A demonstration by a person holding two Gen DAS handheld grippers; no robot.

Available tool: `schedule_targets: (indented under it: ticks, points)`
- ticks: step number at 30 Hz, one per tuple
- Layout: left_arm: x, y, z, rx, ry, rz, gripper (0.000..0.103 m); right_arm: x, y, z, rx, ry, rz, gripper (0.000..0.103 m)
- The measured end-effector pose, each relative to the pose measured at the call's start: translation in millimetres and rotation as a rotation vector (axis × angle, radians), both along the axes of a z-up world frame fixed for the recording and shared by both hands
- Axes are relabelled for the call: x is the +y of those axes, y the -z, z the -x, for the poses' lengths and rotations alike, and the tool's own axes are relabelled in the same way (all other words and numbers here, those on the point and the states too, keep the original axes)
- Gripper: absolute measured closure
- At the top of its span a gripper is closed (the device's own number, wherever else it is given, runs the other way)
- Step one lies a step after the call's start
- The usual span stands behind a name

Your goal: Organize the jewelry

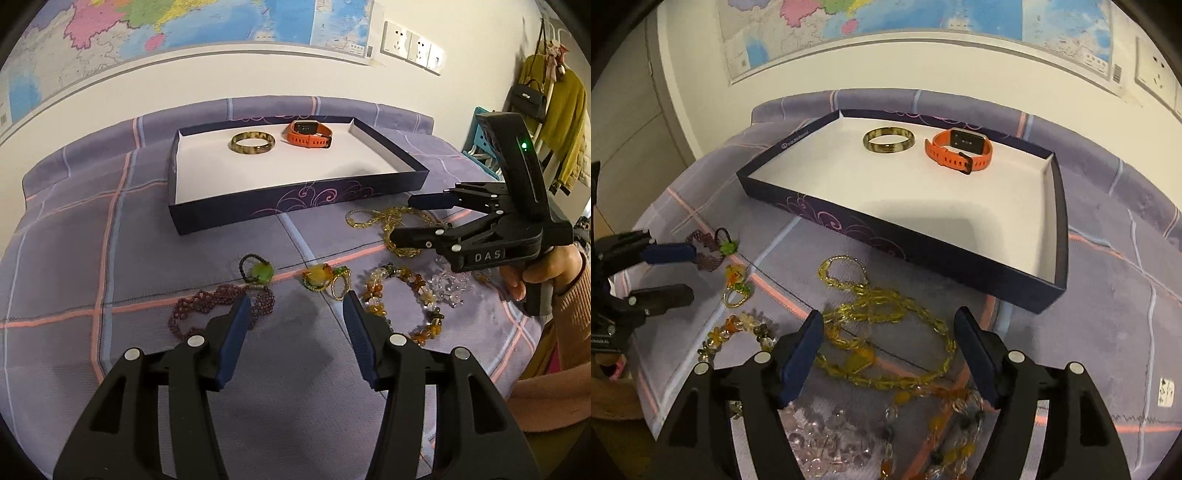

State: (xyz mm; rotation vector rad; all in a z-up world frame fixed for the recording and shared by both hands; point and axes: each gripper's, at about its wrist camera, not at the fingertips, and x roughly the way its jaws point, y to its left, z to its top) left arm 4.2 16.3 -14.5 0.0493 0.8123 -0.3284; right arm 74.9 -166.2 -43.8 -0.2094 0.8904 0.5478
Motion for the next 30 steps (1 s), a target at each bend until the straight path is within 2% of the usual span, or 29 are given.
schedule_targets:
  ticks: [3, 7, 8, 10, 16, 21, 24, 28, 30]
  points:
    - [-6, -2, -3, -0.014, 0.022, -0.007, 0.052, 0, -1, 2, -0.007, -0.004, 0.011, 0.050]
    - [-19, -1, -7, -0.009, 0.058, -0.018, 0.055, -11, -3, 0, 0.008, 0.016, -0.007, 0.085]
    - [-23, 0, -8, -0.002, 0.076, -0.015, 0.058, -12, -3, 0, 0.012, 0.016, -0.013, 0.089]
    - [-27, 2, -8, 0.014, 0.097, -0.005, 0.063, -13, -2, 2, 0.014, 0.013, -0.019, 0.090]
    - [-32, 9, -12, 0.078, 0.142, 0.049, 0.064, -15, -2, 2, 0.017, 0.022, -0.042, 0.089]
    - [-31, 15, -23, 0.110, 0.140, 0.073, 0.066, -17, -1, 3, 0.017, 0.024, -0.061, 0.085]
    - [-25, 15, -33, 0.131, 0.124, 0.120, 0.066, -16, -1, 4, 0.015, 0.019, -0.068, 0.082]
    - [-21, 16, -41, 0.146, 0.111, 0.148, 0.078, -13, -1, 6, 0.007, 0.009, -0.060, 0.076]
    - [-19, 16, -42, 0.154, 0.109, 0.153, 0.079, -12, 0, 8, 0.006, 0.012, -0.059, 0.076]
